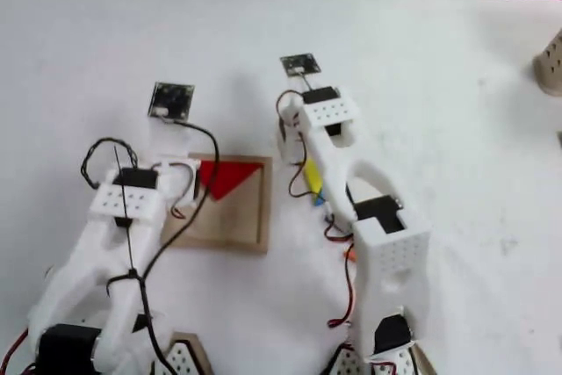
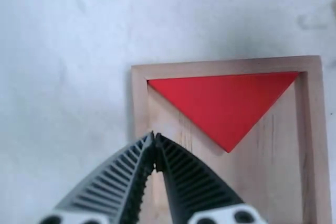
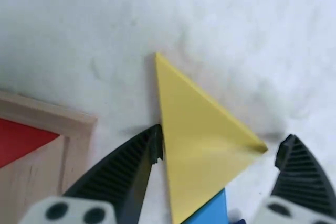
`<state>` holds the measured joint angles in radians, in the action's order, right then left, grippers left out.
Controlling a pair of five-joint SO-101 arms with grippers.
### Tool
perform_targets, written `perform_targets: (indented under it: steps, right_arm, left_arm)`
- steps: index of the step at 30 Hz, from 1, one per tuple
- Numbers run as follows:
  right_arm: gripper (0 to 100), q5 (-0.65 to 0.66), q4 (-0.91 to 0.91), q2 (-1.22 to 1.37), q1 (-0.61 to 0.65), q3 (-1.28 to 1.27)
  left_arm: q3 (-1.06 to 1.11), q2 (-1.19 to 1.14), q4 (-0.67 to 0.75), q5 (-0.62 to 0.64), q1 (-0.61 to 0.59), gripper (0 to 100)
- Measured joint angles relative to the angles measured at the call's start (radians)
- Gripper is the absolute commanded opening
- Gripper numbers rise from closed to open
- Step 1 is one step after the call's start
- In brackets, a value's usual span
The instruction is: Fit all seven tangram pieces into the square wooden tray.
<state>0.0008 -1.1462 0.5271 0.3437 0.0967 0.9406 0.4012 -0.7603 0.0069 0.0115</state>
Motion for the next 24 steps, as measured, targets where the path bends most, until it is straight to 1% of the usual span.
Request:
perform_targets:
  steps: [3, 9, 20, 22, 24]
  right_arm:
    - [24.6, -0.005, -0.021, 0.000, -0.002, 0.000]
    - [28.2, -0.005, -0.025, 0.000, -0.006, 0.002]
    - [28.3, -0.005, -0.025, 0.000, -0.005, 0.002]
    - [26.2, -0.005, -0.025, 0.000, -0.005, 0.002]
    - [21.1, -0.005, -0.025, 0.000, -0.005, 0.002]
  left_arm:
    - [0.000, 0.000, 0.000, 0.000, 0.000, 3]
    - [0.000, 0.000, 0.000, 0.000, 0.000, 3]
    - [0.000, 0.000, 0.000, 0.000, 0.000, 3]
    - [0.000, 0.000, 0.000, 0.000, 0.000, 3]
    - [0.000, 0.000, 0.000, 0.000, 0.000, 3]
